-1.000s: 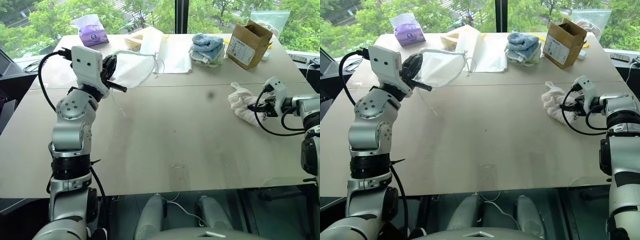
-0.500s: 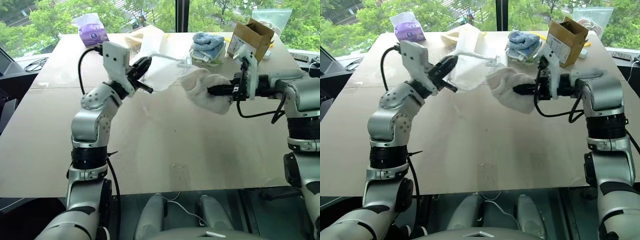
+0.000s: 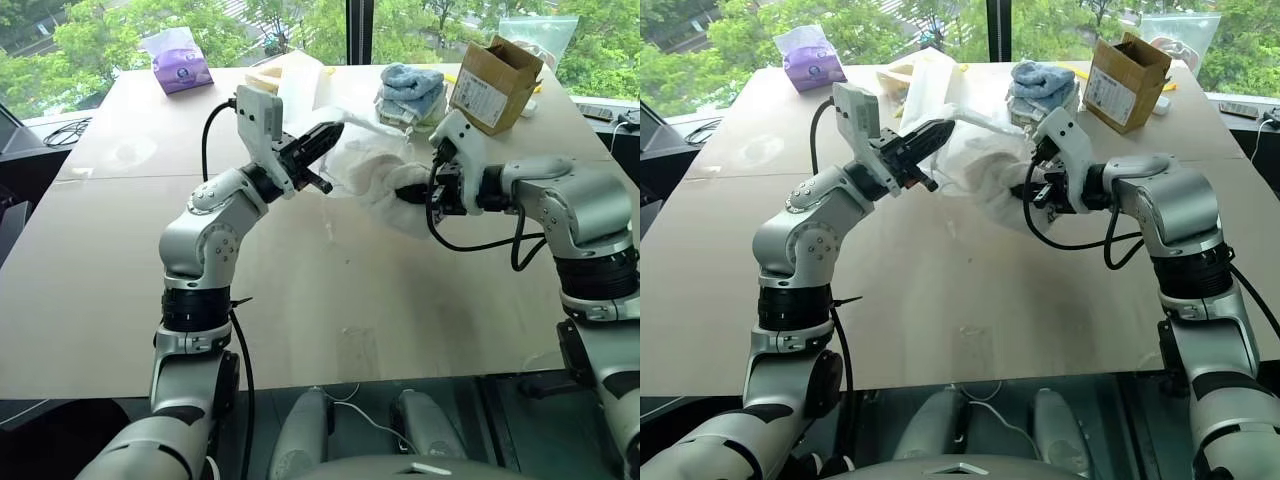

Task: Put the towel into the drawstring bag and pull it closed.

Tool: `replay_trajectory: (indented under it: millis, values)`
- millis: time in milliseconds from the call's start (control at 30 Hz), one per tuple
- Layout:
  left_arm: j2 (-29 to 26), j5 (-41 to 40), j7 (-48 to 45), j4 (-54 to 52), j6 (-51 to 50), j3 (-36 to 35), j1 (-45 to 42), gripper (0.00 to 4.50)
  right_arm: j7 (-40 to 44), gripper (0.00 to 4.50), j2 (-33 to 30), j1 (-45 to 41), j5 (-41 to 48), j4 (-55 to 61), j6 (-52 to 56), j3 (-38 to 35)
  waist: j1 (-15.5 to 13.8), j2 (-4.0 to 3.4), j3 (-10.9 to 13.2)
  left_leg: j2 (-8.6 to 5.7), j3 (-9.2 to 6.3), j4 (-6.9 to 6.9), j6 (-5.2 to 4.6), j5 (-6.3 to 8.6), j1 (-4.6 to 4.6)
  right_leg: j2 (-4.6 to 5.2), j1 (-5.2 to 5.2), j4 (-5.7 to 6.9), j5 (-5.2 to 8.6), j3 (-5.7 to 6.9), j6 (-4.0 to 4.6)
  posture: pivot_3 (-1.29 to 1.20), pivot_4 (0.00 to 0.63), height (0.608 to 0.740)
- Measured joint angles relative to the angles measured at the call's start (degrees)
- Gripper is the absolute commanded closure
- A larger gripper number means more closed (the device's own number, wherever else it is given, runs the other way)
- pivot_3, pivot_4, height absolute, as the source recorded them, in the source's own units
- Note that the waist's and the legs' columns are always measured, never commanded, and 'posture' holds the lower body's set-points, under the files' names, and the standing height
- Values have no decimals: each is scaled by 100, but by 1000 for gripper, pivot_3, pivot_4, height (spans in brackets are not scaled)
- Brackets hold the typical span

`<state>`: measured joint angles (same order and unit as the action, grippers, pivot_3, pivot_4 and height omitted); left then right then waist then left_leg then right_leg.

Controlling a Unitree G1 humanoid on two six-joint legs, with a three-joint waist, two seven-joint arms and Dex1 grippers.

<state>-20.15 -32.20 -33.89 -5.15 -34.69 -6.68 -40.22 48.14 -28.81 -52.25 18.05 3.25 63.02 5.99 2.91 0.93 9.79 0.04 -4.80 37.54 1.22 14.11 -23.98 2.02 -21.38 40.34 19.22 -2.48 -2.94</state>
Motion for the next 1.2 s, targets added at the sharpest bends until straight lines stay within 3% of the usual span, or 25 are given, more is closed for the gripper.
replay_trajectory:
  millis: [300, 500, 667, 767, 867, 1033, 1200]
  values:
    - [-65, -414, -489, -344, -507, 287, 284, 4500, -1376, 4468, 1311, -576, 560, -407, 875, -1240, 83, 0, 0, -1, 3, 5, 4, -3, 3, 0, -11, 37, 0, -6, 0, 0, 150, 740]
    - [165, -504, -435, -210, -463, 264, 189, 4500, -1058, 4468, 664, 20, 281, 382, 243, 246, 90, 0, 0, -3, 7, 8, 3, -3, 3, 0, -11, 34, 0, -10, 0, 0, 150, 740]
    - [287, -507, -347, -103, -352, 261, 65, 4500, -869, 4468, 828, 161, 578, 776, 70, 338, 118, 0, 0, 1, 10, 10, 3, -3, 7, -3, -11, 39, 0, -13, 0, 0, 150, 740]
    - [309, -577, -374, -185, -362, 262, 123, 4500, -1544, 4468, 1526, 89, 690, 306, 185, -373, 111, 0, 0, 1, 11, 12, 4, -3, 8, -3, -11, 44, 0, -16, 0, 0, 150, 740]
    - [360, -750, -474, -341, -457, 322, 285, 4500, -2869, 4468, 2476, -157, 823, -425, 135, -1787, 79, 0, 0, 1, 9, 11, 5, -3, 9, -1, -12, 46, 0, -14, 0, 0, 150, 740]
    - [351, -936, -512, -381, -619, 292, 423, 4500, -4237, 4468, 3641, -103, 1405, -555, -7, -3315, 94, -1, 0, 1, 17, 2, 5, -4, 8, -1, -19, 47, 0, -20, 0, 0, 150, 740]
    - [450, -1045, -482, -393, -640, 305, 426, 4500, -5522, 4468, 3659, -90, 2266, -582, -710, -4177, 86, -4, 1, -1, 27, 4, 4, -4, 6, 0, -22, 49, 0, -28, 0, 0, 150, 740]
